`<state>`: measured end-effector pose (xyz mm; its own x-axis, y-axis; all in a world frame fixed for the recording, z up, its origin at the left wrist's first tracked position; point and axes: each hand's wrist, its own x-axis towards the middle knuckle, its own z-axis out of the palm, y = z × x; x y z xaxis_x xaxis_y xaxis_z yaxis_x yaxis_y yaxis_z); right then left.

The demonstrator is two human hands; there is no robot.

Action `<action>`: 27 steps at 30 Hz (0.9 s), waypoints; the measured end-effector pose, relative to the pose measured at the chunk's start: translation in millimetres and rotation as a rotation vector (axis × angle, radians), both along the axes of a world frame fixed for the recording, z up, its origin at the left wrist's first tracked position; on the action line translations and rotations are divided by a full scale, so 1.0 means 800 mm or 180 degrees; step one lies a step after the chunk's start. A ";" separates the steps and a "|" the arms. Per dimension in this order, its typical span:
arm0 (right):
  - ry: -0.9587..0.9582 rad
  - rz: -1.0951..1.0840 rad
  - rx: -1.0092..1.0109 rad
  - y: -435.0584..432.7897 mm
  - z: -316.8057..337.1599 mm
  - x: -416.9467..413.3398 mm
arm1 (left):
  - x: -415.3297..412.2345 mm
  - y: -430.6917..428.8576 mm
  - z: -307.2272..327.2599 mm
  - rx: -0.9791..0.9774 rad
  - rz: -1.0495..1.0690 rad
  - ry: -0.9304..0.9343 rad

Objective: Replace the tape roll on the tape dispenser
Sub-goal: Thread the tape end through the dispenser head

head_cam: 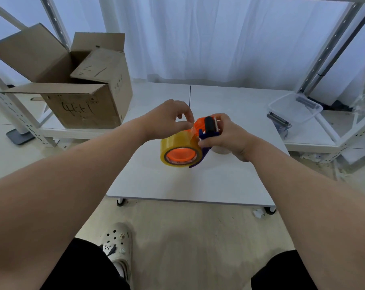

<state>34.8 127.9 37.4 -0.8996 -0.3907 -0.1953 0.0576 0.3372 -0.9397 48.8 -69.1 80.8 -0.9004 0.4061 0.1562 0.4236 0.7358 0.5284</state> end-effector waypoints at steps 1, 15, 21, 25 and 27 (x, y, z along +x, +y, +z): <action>-0.0044 -0.0115 -0.0293 0.002 0.002 -0.003 | 0.001 -0.001 0.003 0.0264 0.0085 -0.0065; 0.0151 -0.0120 -0.0935 -0.038 0.032 0.006 | 0.001 -0.016 0.038 0.1395 0.0386 -0.0205; 0.0015 0.0297 -0.0649 -0.028 0.034 0.010 | 0.005 -0.037 0.032 0.1564 0.0305 -0.0603; -0.0082 0.0369 -0.0554 -0.024 0.031 0.011 | 0.007 -0.029 0.032 0.1484 0.0318 -0.0538; -0.0132 0.0341 -0.0641 -0.020 0.031 0.010 | 0.008 -0.025 0.034 0.1515 0.0365 -0.0507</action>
<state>43.1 111.9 62.4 -0.8436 -0.5185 -0.1398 0.0715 0.1495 -0.9862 54.8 -89.3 108.1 -0.9626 0.2206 0.1572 0.2413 0.4349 0.8675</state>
